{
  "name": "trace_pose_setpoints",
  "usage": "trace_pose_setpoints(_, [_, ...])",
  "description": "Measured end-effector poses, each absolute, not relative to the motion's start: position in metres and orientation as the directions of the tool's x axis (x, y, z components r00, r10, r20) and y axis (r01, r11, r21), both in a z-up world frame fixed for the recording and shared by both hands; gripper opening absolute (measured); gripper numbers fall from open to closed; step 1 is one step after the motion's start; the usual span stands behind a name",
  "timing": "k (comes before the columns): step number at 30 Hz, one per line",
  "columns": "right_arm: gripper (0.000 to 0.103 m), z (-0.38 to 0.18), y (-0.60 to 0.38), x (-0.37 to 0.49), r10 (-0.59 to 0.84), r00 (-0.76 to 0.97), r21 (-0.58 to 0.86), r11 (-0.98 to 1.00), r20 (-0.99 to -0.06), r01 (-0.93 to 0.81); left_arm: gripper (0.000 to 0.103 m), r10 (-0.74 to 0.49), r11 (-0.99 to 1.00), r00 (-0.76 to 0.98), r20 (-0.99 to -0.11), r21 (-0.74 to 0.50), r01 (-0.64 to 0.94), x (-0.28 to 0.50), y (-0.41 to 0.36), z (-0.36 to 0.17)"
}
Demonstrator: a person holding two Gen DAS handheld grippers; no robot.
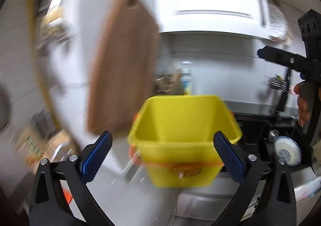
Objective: Collect trash
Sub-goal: 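Swing both tools back to the counter and grasp green leaves with the left tool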
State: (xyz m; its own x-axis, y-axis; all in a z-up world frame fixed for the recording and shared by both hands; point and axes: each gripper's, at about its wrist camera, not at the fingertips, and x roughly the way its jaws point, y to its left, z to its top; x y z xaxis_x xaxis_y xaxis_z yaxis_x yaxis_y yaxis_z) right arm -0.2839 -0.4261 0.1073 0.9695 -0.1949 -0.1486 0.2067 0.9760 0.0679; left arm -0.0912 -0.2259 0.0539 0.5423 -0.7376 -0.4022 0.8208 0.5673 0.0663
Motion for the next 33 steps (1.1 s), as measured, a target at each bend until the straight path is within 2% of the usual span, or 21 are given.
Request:
trace_pose_setpoints(2, [0.095,0.109,-0.417,-0.267,-0.133,0.979,0.052,0.988,-0.155,0.143,0.099,-0.683,0.651,0.604,-0.41,0.032,0.758,-0.081,-0.202,0.042])
trace_pose_setpoints(8, [0.095,0.112,-0.388,-0.215,0.017,0.983,0.007,1.0,-0.184,-0.016,0.099,-0.335,0.897,0.771,-0.541,0.067,0.437,-0.033,-0.125,-0.026])
trace_pose_setpoints(16, [0.095,0.114,-0.352,-0.182,0.143,0.968,-0.028,0.988,-0.207,-0.152,0.098,0.124,0.983,0.734,-0.667,0.181,-0.002,0.052,-0.012,-0.128])
trace_pose_setpoints(18, [0.095,0.112,-0.346,-0.178,0.154,0.964,-0.03,0.986,-0.217,-0.164,0.097,0.191,0.979,0.682,-0.706,0.19,-0.077,0.073,0.012,-0.151])
trace_pose_setpoints(21, [0.095,0.112,-0.339,-0.175,0.165,0.959,-0.033,0.984,-0.228,-0.177,0.096,0.258,0.965,0.649,-0.716,0.217,-0.145,0.087,0.032,-0.168])
trace_pose_setpoints(26, [0.095,0.109,-0.329,-0.176,0.171,0.952,-0.036,0.982,-0.253,-0.186,0.097,0.308,0.951,0.608,-0.732,0.249,-0.182,0.119,0.043,-0.183])
trace_pose_setpoints(28, [0.095,0.108,-0.327,-0.177,0.163,0.951,-0.037,0.983,-0.261,-0.178,0.094,0.305,0.952,0.592,-0.746,0.234,-0.195,0.131,0.046,-0.185])
trace_pose_setpoints(30, [0.095,0.108,-0.326,-0.177,0.159,0.951,-0.034,0.984,-0.265,-0.174,0.061,0.247,0.969,0.567,-0.785,0.187,-0.163,0.148,0.044,-0.191])
trace_pose_setpoints(31, [0.095,0.107,-0.326,-0.178,0.159,0.95,-0.03,0.984,-0.267,-0.174,0.028,0.178,0.984,0.576,-0.798,0.125,-0.13,0.149,0.045,-0.191])
trace_pose_setpoints(32, [0.095,0.108,-0.325,-0.178,0.159,0.95,-0.028,0.985,-0.268,-0.173,0.013,0.148,0.988,0.563,-0.813,0.1,-0.115,0.15,0.045,-0.193])
trace_pose_setpoints(33, [0.095,0.107,-0.325,-0.178,0.158,0.95,-0.028,0.985,-0.269,-0.172,0.007,0.149,0.989,0.566,-0.811,0.108,-0.106,0.149,0.042,-0.19])
